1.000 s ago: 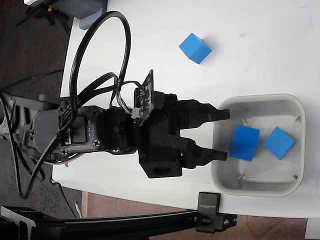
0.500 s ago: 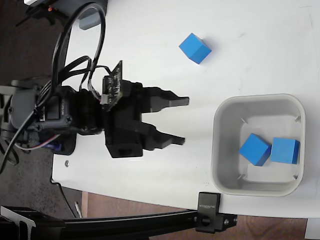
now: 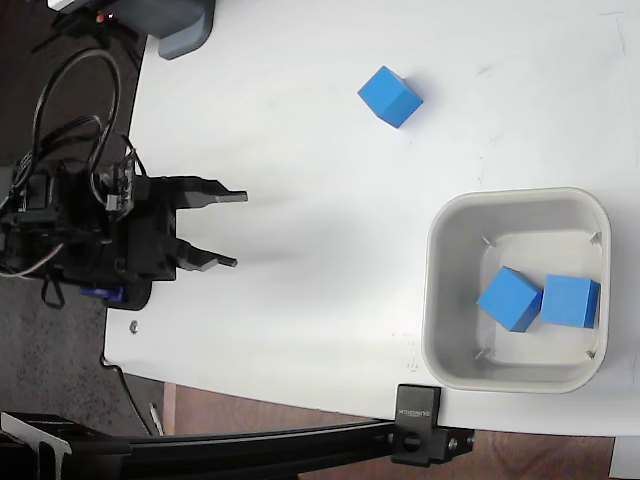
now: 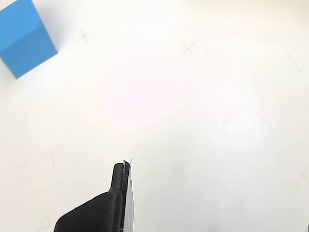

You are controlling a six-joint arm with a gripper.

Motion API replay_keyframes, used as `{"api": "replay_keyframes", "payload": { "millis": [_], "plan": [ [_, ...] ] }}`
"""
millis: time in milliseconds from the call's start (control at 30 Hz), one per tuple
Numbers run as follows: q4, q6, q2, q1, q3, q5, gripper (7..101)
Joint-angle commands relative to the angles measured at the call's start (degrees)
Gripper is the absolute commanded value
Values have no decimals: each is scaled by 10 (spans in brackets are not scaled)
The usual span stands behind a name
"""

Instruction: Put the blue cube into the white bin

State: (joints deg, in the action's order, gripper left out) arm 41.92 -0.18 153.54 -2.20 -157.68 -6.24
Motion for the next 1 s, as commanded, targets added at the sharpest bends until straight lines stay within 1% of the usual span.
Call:
{"api": "replay_keyframes", "payload": {
  "millis": [33,167,267,300,400,467,633,1000],
  "plan": [
    [-4,9,89,11,-45,24,1000],
    [-11,17,120,18,-87,50,1000],
    [4,23,178,26,-126,69,1000],
    [11,24,191,35,-129,78,997],
    [11,39,193,70,-134,128,965],
    [7,40,185,80,-133,140,962],
    [21,41,214,82,-139,140,992],
    [20,40,214,78,-140,135,992]
  ]
}}
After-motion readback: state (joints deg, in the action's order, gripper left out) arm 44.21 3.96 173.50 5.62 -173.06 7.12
